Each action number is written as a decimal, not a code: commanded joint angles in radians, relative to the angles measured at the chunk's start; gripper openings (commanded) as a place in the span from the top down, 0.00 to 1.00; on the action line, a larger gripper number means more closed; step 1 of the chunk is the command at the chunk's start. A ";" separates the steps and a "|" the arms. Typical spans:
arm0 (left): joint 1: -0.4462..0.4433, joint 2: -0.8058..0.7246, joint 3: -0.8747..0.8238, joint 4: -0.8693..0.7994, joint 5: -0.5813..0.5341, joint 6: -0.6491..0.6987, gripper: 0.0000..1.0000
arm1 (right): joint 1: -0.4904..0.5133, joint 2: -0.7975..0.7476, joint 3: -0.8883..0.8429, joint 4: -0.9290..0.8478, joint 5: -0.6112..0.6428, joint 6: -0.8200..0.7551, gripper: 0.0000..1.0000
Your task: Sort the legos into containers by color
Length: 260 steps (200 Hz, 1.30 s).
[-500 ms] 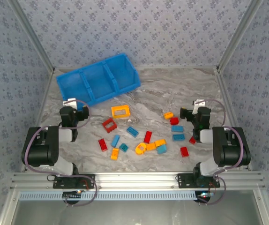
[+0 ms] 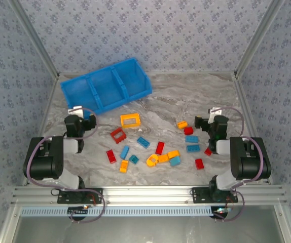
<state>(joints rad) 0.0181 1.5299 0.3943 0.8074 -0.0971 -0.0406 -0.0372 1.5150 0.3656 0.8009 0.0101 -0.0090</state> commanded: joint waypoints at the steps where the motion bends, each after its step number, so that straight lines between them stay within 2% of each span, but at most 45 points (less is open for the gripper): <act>1: -0.005 0.003 0.025 -0.007 0.045 0.015 0.02 | -0.009 0.008 0.025 0.004 -0.013 -0.008 0.00; 69: -0.010 -0.027 0.007 0.024 0.042 0.023 0.02 | -0.028 -0.006 0.020 0.014 -0.056 0.001 0.00; 75: -0.034 -0.113 0.014 -0.079 -0.020 0.028 0.02 | -0.027 -0.055 0.025 -0.027 -0.023 0.010 0.00; 83: -0.066 -0.254 0.051 -0.257 -0.127 0.005 0.02 | -0.017 -0.146 0.057 -0.164 0.045 0.023 0.00; 95: -0.092 -0.455 0.079 -0.365 -0.157 -0.050 0.02 | -0.008 -0.291 0.115 -0.311 0.068 0.027 0.00; 113: -0.234 -0.694 0.191 -0.562 -0.333 -0.034 0.02 | 0.048 -0.491 0.233 -0.516 0.112 0.043 0.00; 121: -0.288 -0.739 0.298 -0.714 -0.430 -0.086 0.02 | 0.069 -0.549 0.310 -0.617 0.136 0.130 0.00; 127: -0.303 -0.744 0.406 -0.914 -0.474 -0.218 0.02 | 0.070 -0.576 0.374 -0.733 0.156 0.258 0.00; 139: -0.289 -0.714 0.613 -1.298 -0.456 -0.479 0.02 | 0.061 -0.587 0.530 -1.026 0.153 0.562 0.00; 145: -0.283 -0.697 0.668 -1.397 -0.450 -0.575 0.02 | 0.060 -0.583 0.556 -1.063 0.124 0.613 0.00; 154: -0.252 -0.677 0.680 -1.413 -0.373 -0.613 0.02 | 0.049 -0.575 0.569 -1.037 -0.044 0.586 0.00; 162: -0.184 -0.640 0.701 -1.439 -0.216 -0.611 0.02 | 0.063 -0.567 0.592 -1.044 -0.140 0.572 0.00; 171: -0.115 -0.552 0.774 -1.567 -0.128 -0.642 0.02 | 0.120 -0.567 0.629 -1.097 -0.136 0.546 0.00; 187: -0.073 -0.387 0.894 -1.762 -0.133 -0.632 0.02 | 0.293 -0.581 0.663 -1.158 -0.016 0.442 0.00; 215: 0.026 -0.202 0.939 -1.780 -0.071 -0.561 0.02 | 0.515 -0.519 0.725 -1.230 -0.006 0.354 0.05; 223: 0.066 -0.154 0.957 -1.765 -0.041 -0.537 0.05 | 0.569 -0.495 0.731 -1.233 -0.011 0.338 0.07; 236: 0.107 -0.082 0.985 -1.722 0.028 -0.491 0.09 | 0.641 -0.465 0.724 -1.217 -0.028 0.320 0.08; 260: 0.138 0.061 1.054 -1.687 0.075 -0.431 0.16 | 0.734 -0.425 0.710 -1.180 -0.051 0.310 0.09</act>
<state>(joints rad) 0.1314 1.5246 1.3392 -0.8562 -0.1215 -0.5526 0.6201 1.0672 1.0519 -0.3672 -0.0174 0.3450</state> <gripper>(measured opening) 0.869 0.916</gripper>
